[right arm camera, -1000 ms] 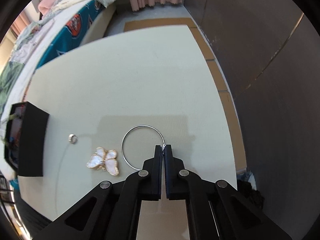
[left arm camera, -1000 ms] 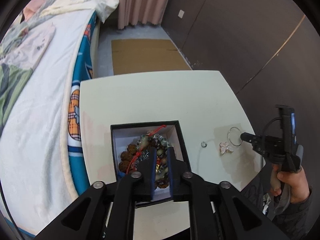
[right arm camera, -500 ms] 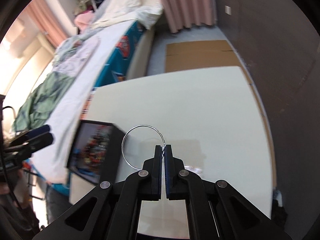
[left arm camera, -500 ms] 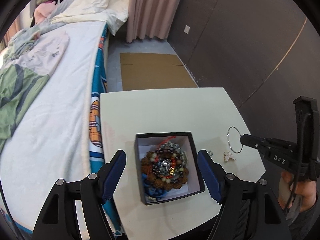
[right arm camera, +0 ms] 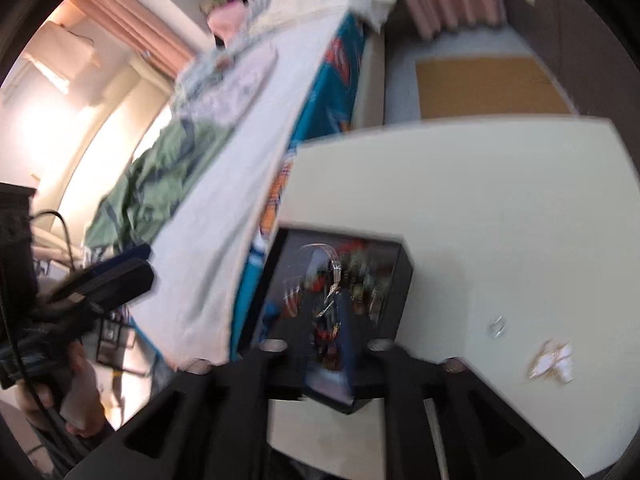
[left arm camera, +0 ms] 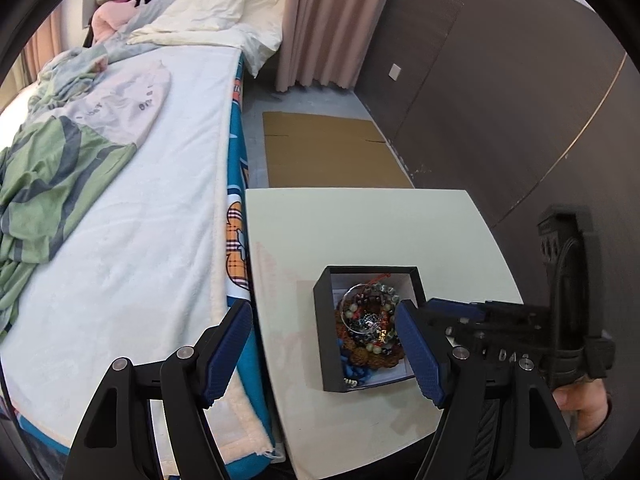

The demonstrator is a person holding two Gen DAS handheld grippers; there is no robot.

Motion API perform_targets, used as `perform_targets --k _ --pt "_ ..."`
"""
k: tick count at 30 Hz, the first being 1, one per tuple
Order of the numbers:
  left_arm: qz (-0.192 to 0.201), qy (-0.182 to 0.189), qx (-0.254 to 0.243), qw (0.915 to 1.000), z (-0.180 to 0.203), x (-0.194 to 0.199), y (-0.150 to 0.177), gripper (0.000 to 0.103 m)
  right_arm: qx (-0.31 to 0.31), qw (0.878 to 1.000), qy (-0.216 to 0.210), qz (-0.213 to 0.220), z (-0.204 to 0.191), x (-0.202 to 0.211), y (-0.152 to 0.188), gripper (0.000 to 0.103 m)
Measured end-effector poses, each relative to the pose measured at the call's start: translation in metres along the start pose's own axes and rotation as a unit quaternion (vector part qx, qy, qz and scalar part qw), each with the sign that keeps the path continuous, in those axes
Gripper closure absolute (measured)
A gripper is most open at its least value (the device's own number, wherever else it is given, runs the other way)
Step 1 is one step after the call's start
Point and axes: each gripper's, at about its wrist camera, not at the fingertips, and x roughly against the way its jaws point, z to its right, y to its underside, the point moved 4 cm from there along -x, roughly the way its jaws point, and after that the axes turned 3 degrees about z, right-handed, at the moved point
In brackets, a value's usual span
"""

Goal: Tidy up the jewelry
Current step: 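Lower the silver hoop bangle into the black box and open the right tool, then reach the left tool to the small silver ring and grasp it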

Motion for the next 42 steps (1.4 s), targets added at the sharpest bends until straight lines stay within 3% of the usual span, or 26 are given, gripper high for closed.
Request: perform_targets --k 1,8,11,20,30,36,38,42 --pt "0.0 0.0 0.0 1.0 0.0 0.0 0.0 0.028 0.0 1.0 0.005 0.01 0.002 0.002 0.003 0.051" --pt "-0.007 0.012 -0.012 0.9998 0.016 -0.009 0.002 0.028 -0.02 0.999 0.033 0.038 0.029 0.035 0.009 0.048" --pt "-0.012 0.022 -0.023 0.9994 0.032 -0.016 0.002 0.028 -0.037 0.997 0.048 0.057 0.048 0.058 0.013 0.036" --pt "-0.034 0.051 -0.079 0.995 0.099 -0.04 0.009 0.029 -0.095 0.986 0.102 0.089 0.112 0.108 0.032 0.035" --pt "-0.069 0.057 -0.139 0.9863 0.156 -0.074 0.017 0.029 -0.13 0.981 0.112 0.089 0.154 0.122 0.05 0.035" --pt "-0.116 0.046 -0.148 0.9811 0.174 -0.101 0.021 0.045 -0.149 0.978 0.114 0.096 0.174 0.131 0.062 0.035" --pt "-0.129 0.042 -0.154 0.9787 0.18 -0.111 0.023 0.055 -0.156 0.976 0.116 0.098 0.181 0.134 0.066 0.035" --pt "-0.152 0.023 -0.165 0.9742 0.186 -0.133 0.026 0.058 -0.169 0.973 0.12 0.101 0.193 0.14 0.073 0.035"
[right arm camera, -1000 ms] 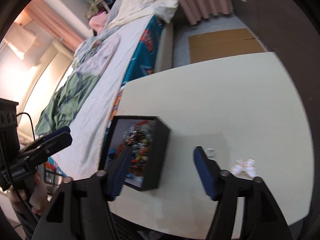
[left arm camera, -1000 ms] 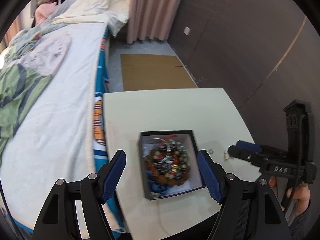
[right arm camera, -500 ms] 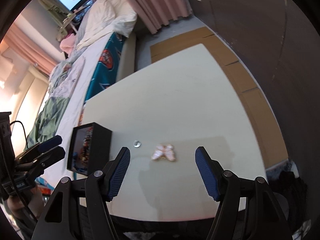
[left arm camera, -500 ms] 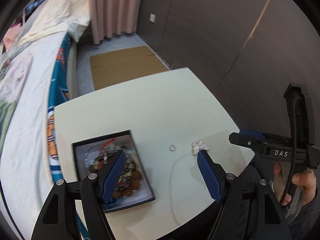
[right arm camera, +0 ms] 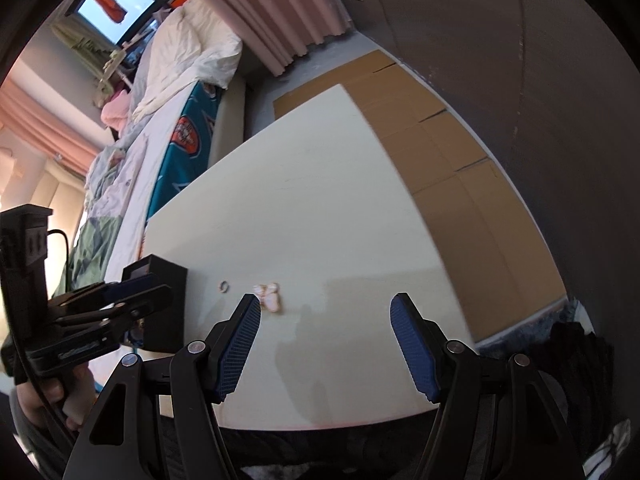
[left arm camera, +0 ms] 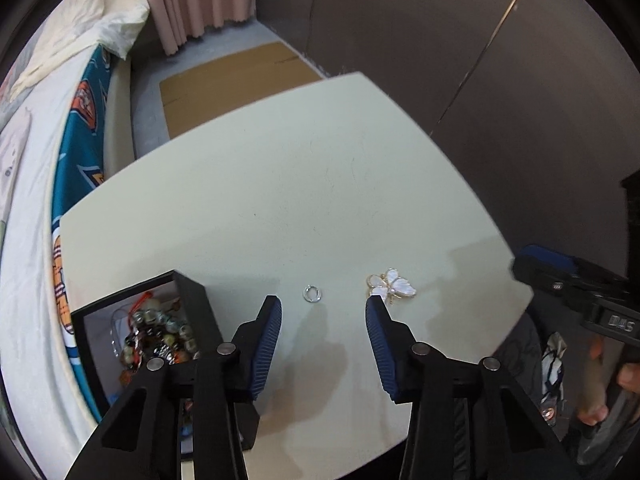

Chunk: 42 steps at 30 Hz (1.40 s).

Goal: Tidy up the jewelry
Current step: 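Reach the left tool to the small silver ring and grasp it, then drop ring in box with left tool while right tool grasps white butterfly brooch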

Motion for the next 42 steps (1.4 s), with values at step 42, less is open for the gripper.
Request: perform_targets --k 42 --pt "0.01 -0.034 0.023 0.9991 -0.048 0.023 -0.008 0.09 0.075 0.993 0.028 -0.091 -0.056 -0.061 0.003 0.035"
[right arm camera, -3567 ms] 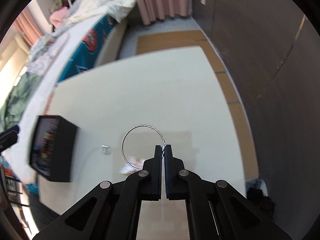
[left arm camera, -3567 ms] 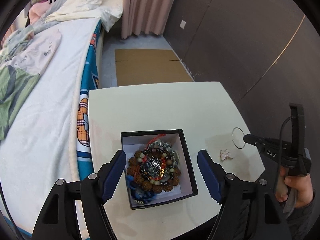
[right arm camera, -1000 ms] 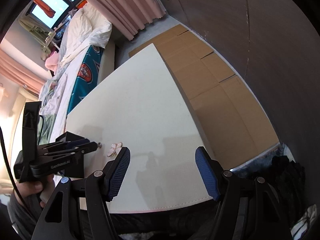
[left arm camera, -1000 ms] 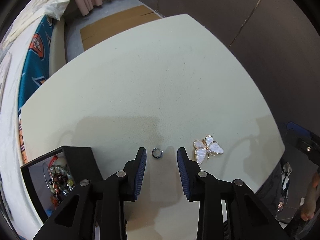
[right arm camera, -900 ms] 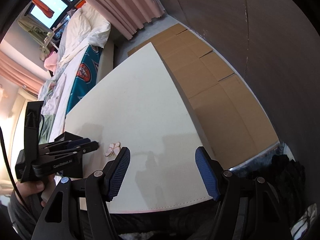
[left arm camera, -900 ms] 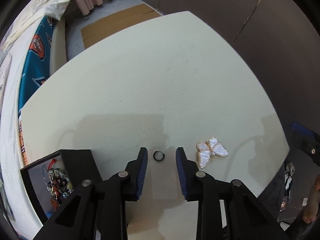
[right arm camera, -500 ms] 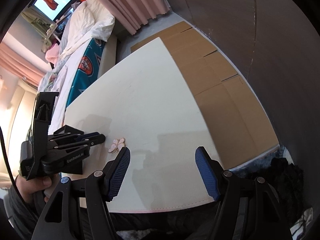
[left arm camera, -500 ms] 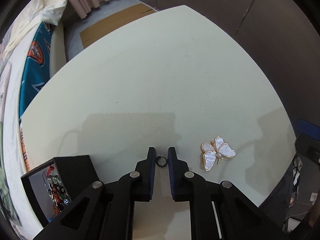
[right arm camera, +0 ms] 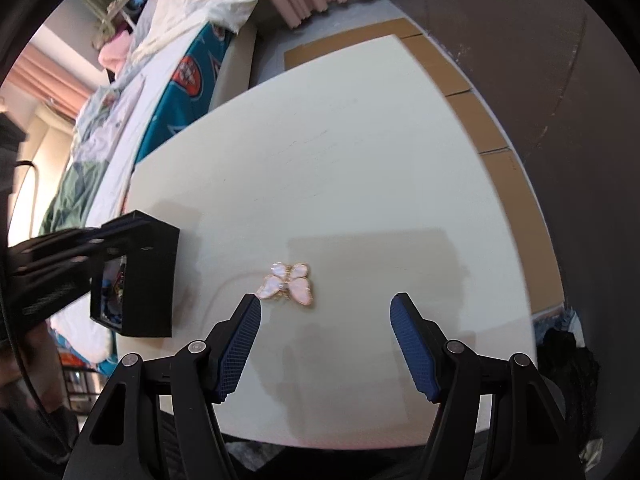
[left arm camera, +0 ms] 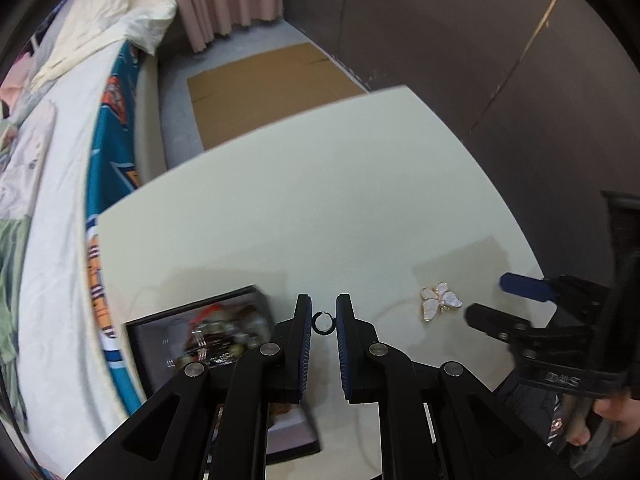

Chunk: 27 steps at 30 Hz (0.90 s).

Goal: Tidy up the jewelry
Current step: 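Drop ring in box with left tool while right tool grasps white butterfly brooch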

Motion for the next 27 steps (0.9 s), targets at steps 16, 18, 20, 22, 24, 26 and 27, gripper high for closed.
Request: perform_targets --k 16,18,20,22,24,26,27 --pt "0.032 0.003 0.043 0.9985 -0.056 0.044 0.028 0.09 0.067 0.991 0.109 -0.032 -0.037 -0.038 0.002 0.041" --pt "0.031 0.003 0.051 0.9982 -0.062 0.043 0.032 0.09 0.084 0.987 0.135 -0.028 -0.04 -0.039 0.003 0.048" --pt "0.03 0.007 0.057 0.9979 -0.068 0.042 0.037 0.09 0.088 0.986 0.139 -0.023 -0.042 -0.037 0.003 0.062" --pt "0.028 0.013 0.064 0.9975 -0.072 0.04 0.04 0.09 0.092 0.988 0.124 -0.024 -0.044 -0.037 0.003 0.062" --pt "0.025 0.018 0.067 0.9973 -0.072 0.038 0.043 0.09 0.095 0.988 0.117 -0.021 -0.045 -0.035 0.004 0.062" --pt "0.022 0.022 0.068 0.9972 -0.071 0.035 0.045 0.09 0.09 0.99 0.103 -0.013 -0.045 -0.03 0.006 0.062" --pt "0.018 0.026 0.068 0.9972 -0.069 0.031 0.045 0.09 0.087 0.992 0.093 -0.007 -0.046 -0.026 0.007 0.062"
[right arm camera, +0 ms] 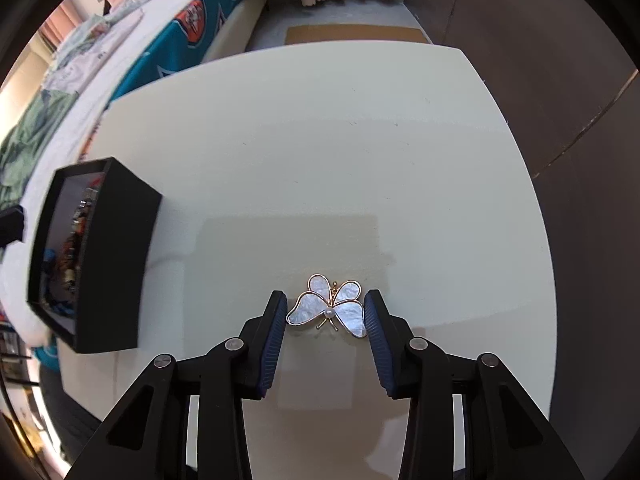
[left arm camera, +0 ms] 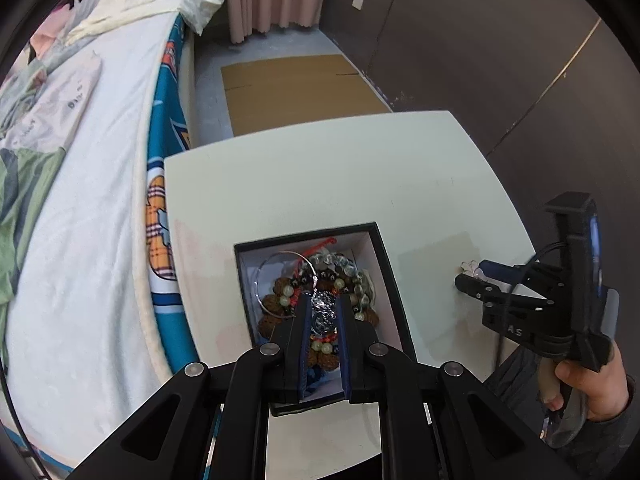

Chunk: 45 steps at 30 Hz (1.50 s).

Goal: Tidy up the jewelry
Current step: 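Drop ring in box with left tool while right tool grasps white butterfly brooch, then lower the white butterfly brooch into the black box and open the right tool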

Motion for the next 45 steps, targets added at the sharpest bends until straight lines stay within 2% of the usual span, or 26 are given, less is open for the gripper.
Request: perform_targets --k 10,13,15,20,23,25,38,41,45 --pt "-0.032 -0.007 0.025 0.9992 -0.003 -0.034 -0.003 0.09 -0.018 0.998 -0.042 0.04 0.006 0.041 0.004 0.062" --pt "-0.028 -0.004 0.036 0.9989 -0.005 -0.033 -0.003 0.089 -0.024 0.997 -0.052 0.051 0.008 0.05 0.001 0.062" --pt "-0.029 0.002 0.035 0.999 -0.005 -0.03 -0.003 0.084 -0.025 0.996 -0.06 0.059 0.007 0.058 0.0 0.062" --pt "-0.008 0.004 0.034 0.9994 -0.008 -0.013 -0.003 0.06 -0.016 0.993 -0.086 0.077 -0.014 0.068 -0.01 0.062" --pt "0.005 -0.003 0.036 0.9993 -0.013 -0.002 -0.001 0.052 -0.001 0.991 -0.101 0.084 -0.032 0.075 -0.016 0.062" --pt "0.012 -0.01 0.041 0.9991 -0.02 0.006 0.001 0.052 0.008 0.99 -0.111 0.087 -0.049 0.075 -0.021 0.062" --pt "0.043 -0.029 0.085 0.995 -0.072 0.043 0.017 0.05 0.056 0.98 -0.173 0.078 -0.121 0.075 -0.027 0.062" --pt "0.044 -0.032 0.09 0.9945 -0.078 0.047 0.021 0.05 0.055 0.977 -0.195 0.064 -0.132 0.067 -0.026 0.062" --pt "0.045 -0.03 0.092 0.9942 -0.081 0.05 0.026 0.05 0.053 0.982 -0.182 0.022 -0.136 0.047 -0.018 0.061"
